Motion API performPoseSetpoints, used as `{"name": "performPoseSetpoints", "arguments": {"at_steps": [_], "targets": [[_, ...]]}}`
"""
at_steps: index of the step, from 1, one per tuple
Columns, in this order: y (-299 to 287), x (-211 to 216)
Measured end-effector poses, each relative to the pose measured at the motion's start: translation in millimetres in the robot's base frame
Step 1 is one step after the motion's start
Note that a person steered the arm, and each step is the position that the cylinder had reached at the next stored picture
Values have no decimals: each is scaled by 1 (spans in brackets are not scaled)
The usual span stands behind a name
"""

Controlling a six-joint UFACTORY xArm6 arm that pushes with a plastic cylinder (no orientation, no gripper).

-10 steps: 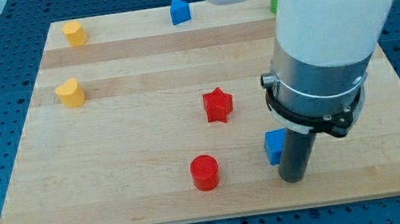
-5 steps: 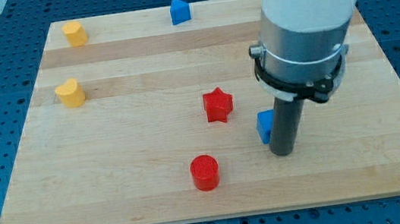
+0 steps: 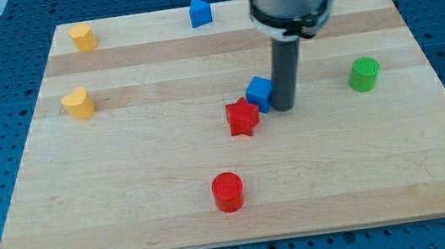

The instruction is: Push the blue cube towards the top center

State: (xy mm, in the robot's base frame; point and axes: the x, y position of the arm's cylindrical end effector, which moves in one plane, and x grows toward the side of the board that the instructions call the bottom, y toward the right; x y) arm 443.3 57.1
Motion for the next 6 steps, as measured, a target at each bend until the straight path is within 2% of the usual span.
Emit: {"name": "performPoseSetpoints", "arguments": {"at_steps": [1, 4, 6], "targets": [[-35, -2], [-49, -56], [-88, -84]]}}
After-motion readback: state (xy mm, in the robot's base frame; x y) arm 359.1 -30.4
